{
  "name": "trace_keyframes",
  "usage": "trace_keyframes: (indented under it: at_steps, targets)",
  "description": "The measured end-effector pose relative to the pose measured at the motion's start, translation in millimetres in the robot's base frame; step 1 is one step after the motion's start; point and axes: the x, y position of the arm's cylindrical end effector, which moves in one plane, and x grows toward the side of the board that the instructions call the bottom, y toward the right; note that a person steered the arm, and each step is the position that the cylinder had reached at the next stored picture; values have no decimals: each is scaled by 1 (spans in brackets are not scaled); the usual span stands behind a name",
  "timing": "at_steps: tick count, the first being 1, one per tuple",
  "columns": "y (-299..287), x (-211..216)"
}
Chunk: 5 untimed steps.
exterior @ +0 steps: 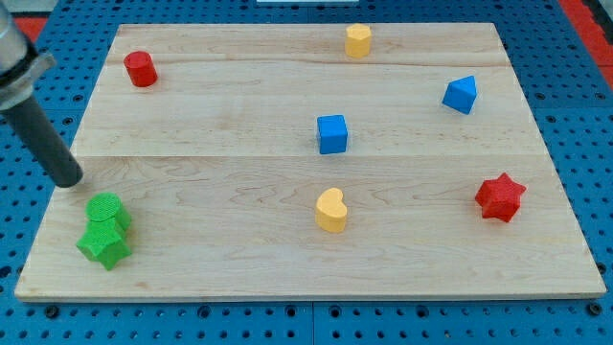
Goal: Point your arm towards center left
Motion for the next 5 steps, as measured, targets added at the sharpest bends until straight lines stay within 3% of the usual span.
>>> trace_keyframes:
  at_steps: [3, 5]
  targets:
    - [4, -8]
    - [13, -45]
